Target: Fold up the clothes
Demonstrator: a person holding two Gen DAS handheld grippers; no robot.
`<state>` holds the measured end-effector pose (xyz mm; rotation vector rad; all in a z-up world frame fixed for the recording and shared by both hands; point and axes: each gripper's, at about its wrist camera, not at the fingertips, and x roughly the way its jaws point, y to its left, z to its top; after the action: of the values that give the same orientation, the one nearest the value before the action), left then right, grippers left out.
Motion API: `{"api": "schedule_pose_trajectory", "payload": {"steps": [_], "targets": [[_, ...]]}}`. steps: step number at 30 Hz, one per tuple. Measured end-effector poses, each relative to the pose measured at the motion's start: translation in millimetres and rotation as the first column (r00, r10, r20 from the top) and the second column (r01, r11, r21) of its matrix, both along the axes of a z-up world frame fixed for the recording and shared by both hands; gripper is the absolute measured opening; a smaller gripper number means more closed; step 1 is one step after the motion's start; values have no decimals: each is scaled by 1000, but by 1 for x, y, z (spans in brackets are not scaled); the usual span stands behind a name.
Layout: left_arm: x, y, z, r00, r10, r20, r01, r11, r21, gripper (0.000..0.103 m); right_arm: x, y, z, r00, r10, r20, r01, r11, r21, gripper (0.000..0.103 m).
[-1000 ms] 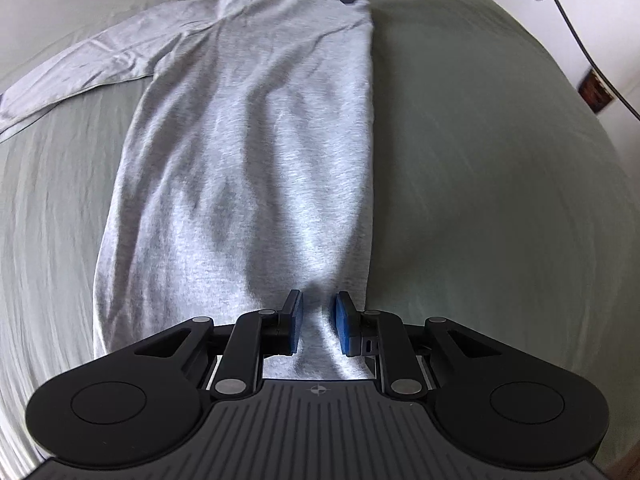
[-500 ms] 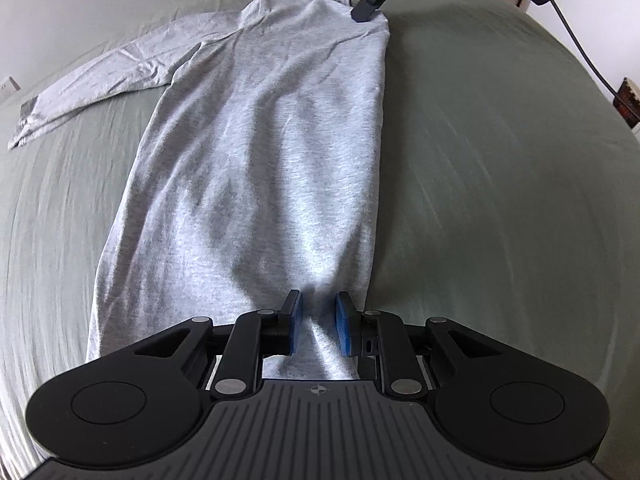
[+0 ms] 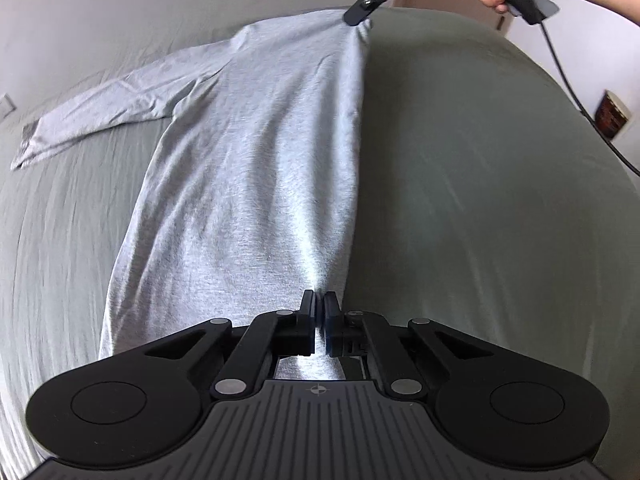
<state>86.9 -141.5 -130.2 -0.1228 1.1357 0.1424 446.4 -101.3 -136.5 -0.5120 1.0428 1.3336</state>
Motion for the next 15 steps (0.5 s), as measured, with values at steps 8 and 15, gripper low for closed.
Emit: {"api": "schedule_pose_trajectory", "payload": {"steps": [8,15], "targets": [[94,85,-61,999,-43,-23,42,999,-4,3,-3,-14,-30,999,-46,-13,45,997,-59,8],[94,91,-70,999,-43,-31,42,999,-13,5,13,-11,-20,991,-121,-60,125,990,67,26]]}}
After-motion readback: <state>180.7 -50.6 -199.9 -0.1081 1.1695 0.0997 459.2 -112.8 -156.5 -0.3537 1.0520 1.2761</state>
